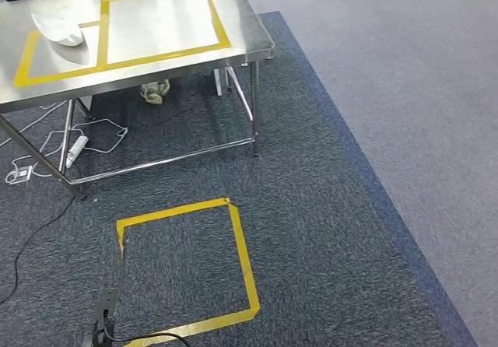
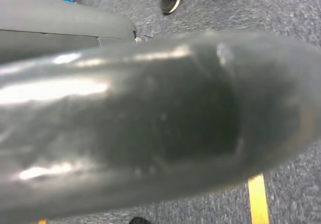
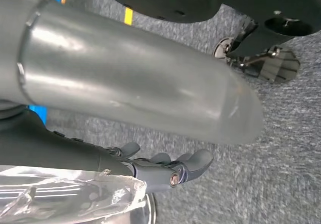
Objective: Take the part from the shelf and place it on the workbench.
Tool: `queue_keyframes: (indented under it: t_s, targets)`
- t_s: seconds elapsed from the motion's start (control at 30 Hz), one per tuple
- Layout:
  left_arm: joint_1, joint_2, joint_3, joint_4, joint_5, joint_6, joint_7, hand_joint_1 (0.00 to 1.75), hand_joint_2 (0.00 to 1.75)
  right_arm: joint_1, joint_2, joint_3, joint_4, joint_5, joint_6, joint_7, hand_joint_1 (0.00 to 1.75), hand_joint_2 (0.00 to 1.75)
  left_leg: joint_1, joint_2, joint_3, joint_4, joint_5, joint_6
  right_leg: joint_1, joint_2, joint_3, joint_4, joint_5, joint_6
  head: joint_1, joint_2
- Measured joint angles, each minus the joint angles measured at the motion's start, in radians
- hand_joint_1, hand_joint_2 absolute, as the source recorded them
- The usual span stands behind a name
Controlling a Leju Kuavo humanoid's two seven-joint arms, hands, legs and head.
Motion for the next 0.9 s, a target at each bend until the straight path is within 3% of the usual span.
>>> queue_keyframes:
  t_s: [0.07,0.1,0.13,0.17,0.23,0.3,0.37,0.4,0.43,0.47,0.53,0.6,0.63,0.7,0.77,0.8,0.83,0.9]
  targets:
    - [0.003,-0.001,0.000,0.004,0.000,0.000,0.002,0.00,0.00,-0.001,0.002,-0.002,-0.001,0.000,0.000,0.000,0.00,0.00,0.000,-0.022,-0.063,0.139,-0.063,-0.001,0.000,0.025,-0.005,0.000,0.004,-0.003,0.000,0.000]
    - [0.004,-0.001,0.000,0.005,0.000,0.000,0.003,0.00,0.00,0.000,0.002,-0.003,-0.002,0.000,0.000,0.000,0.00,0.00,-0.001,-0.026,-0.082,0.178,-0.070,-0.001,0.000,0.039,-0.007,0.000,0.006,-0.003,0.000,0.000]
    - [0.004,-0.001,0.000,0.006,0.000,0.000,0.004,0.00,0.00,0.002,0.003,-0.004,-0.002,0.000,0.000,0.000,0.00,0.00,0.000,-0.027,-0.081,0.174,-0.055,0.000,-0.001,0.054,-0.007,0.000,0.007,-0.001,0.000,0.000]
    - [0.004,-0.001,0.000,0.007,0.000,0.000,0.004,0.00,0.00,0.003,0.003,-0.005,-0.002,0.000,0.000,0.000,0.00,0.00,0.000,-0.032,-0.060,0.129,-0.021,0.002,-0.001,0.068,-0.007,0.000,0.009,0.001,0.000,0.000]
    - [0.003,-0.001,0.000,0.007,0.000,0.000,0.005,0.00,0.00,0.002,0.004,-0.006,-0.003,0.000,0.000,0.000,0.00,0.00,0.003,-0.065,0.009,-0.017,0.049,0.006,-0.001,0.094,-0.009,0.003,0.012,0.009,0.000,0.000]
    - [0.001,-0.001,-0.001,0.009,0.000,-0.001,0.005,0.00,0.00,0.000,0.004,-0.007,-0.003,0.000,0.000,0.000,0.00,0.00,0.005,-0.095,0.049,-0.106,0.073,0.011,0.000,0.117,-0.016,0.005,0.014,0.019,0.000,0.000]
    - [-0.001,-0.002,-0.001,0.011,0.000,-0.001,0.006,0.00,0.00,0.004,0.004,-0.007,-0.004,0.000,0.000,0.000,0.00,0.00,0.004,-0.086,0.053,-0.119,0.073,0.023,-0.002,0.136,-0.027,-0.001,0.017,0.031,0.000,0.000]
    - [-0.003,-0.003,-0.002,0.011,-0.002,-0.001,0.006,0.00,0.00,0.007,0.004,-0.007,-0.004,0.000,0.000,0.000,0.00,0.00,0.004,-0.076,0.053,-0.121,0.076,0.031,-0.003,0.132,-0.031,0.001,0.016,0.036,-0.001,0.000]
    - [-0.004,-0.003,-0.002,0.011,-0.005,-0.002,0.006,0.00,0.00,0.009,0.005,-0.007,-0.004,0.000,0.000,0.001,0.00,0.00,0.005,-0.066,0.054,-0.122,0.079,0.039,-0.004,0.112,-0.038,0.015,0.005,0.040,0.002,0.000]
    - [-0.003,-0.003,-0.002,0.011,-0.009,-0.004,0.007,0.00,0.00,0.009,0.005,-0.007,-0.004,0.000,0.000,0.003,0.00,0.00,0.006,-0.054,0.053,-0.124,0.081,0.045,-0.003,0.082,-0.053,0.050,-0.018,0.043,0.006,0.000]
    - [0.001,-0.001,-0.003,0.012,-0.020,-0.010,0.008,0.00,0.00,0.004,0.005,-0.007,-0.004,0.000,0.000,0.006,0.00,0.00,0.003,-0.028,0.052,-0.124,0.082,0.052,-0.004,0.024,-0.108,0.174,-0.093,0.050,0.012,0.000]
    - [0.004,-0.001,-0.006,0.014,-0.035,-0.017,0.009,0.00,0.00,0.002,0.005,-0.007,-0.005,0.001,0.000,0.010,0.00,0.00,0.000,0.000,0.050,-0.124,0.081,0.053,-0.006,0.009,-0.151,0.280,-0.141,0.056,0.013,0.000]
    - [0.004,-0.001,-0.010,0.015,-0.045,-0.020,0.010,0.00,0.00,0.004,0.005,-0.007,-0.005,0.001,0.000,0.013,0.00,0.00,-0.001,0.013,0.050,-0.123,0.081,0.053,-0.006,0.007,-0.149,0.286,-0.137,0.056,0.013,0.000]
    - [0.003,-0.001,-0.018,0.016,-0.061,-0.026,0.010,0.00,0.00,0.005,0.005,-0.009,-0.006,0.000,-0.003,0.020,0.00,0.00,-0.001,0.036,0.052,-0.123,0.079,0.050,-0.006,-0.008,-0.085,0.182,-0.086,0.054,0.013,0.000]
    - [0.004,-0.002,-0.022,0.017,-0.071,-0.028,0.010,0.00,0.00,0.002,0.005,-0.014,-0.008,-0.002,-0.007,0.028,0.00,0.00,-0.006,0.056,0.057,-0.121,0.075,0.041,-0.005,-0.047,-0.010,0.052,-0.041,0.047,0.013,0.000]
    - [0.003,-0.002,-0.022,0.017,-0.077,-0.029,0.009,0.00,0.00,-0.001,0.005,-0.017,-0.009,-0.006,-0.009,0.034,0.00,0.00,-0.008,0.065,0.060,-0.120,0.074,0.035,-0.003,-0.059,0.009,0.018,-0.030,0.042,0.011,0.000]
    - [0.002,-0.002,-0.022,0.018,-0.083,-0.029,0.009,0.00,0.00,-0.002,0.006,-0.022,-0.011,-0.011,-0.011,0.041,0.00,0.00,-0.009,0.073,0.062,-0.119,0.073,0.029,-0.002,-0.060,0.011,0.010,-0.027,0.037,0.010,0.000]
    - [-0.003,-0.002,-0.022,0.019,-0.097,-0.030,0.007,0.00,0.00,0.001,0.006,-0.036,-0.015,-0.022,-0.015,0.056,0.00,0.00,-0.006,0.085,0.066,-0.119,0.072,0.016,-0.001,-0.038,0.007,0.009,-0.021,0.024,0.009,0.000]
